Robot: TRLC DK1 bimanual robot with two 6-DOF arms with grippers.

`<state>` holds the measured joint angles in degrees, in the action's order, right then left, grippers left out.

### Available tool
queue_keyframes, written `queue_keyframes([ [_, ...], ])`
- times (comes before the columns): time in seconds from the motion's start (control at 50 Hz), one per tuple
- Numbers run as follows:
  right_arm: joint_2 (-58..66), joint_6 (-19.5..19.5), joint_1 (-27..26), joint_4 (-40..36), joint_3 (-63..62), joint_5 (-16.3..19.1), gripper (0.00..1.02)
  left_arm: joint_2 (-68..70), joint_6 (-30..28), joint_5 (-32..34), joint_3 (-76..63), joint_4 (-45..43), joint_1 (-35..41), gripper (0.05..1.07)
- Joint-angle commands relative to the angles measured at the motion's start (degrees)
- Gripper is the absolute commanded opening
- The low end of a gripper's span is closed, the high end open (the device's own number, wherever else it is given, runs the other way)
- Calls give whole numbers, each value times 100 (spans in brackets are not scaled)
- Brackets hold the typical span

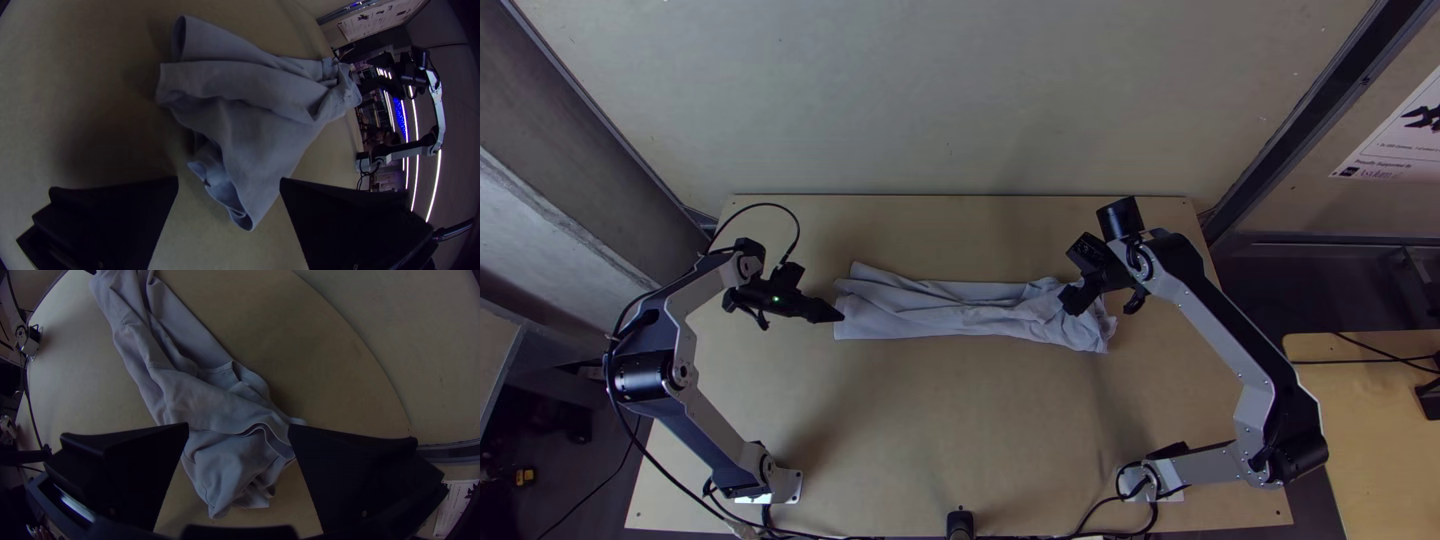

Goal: Fold the t-shirt

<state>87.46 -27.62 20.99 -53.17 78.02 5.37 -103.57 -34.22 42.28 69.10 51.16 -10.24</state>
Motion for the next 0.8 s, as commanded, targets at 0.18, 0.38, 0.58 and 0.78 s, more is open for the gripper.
queue_keyframes([
  [0.18,-203,72,36,-53,-208,-53,91,-375,407,421,-116,-211,312,103],
  [0.38,-203,72,45,-45,-173,-71,91,-568,750,579,-19,-475,576,103],
  [0.58,-186,72,36,-45,-173,-97,91,-682,1057,579,218,-651,769,101],
  [0.78,-177,63,36,-45,-191,-124,91,-823,1137,579,350,-677,875,61],
])
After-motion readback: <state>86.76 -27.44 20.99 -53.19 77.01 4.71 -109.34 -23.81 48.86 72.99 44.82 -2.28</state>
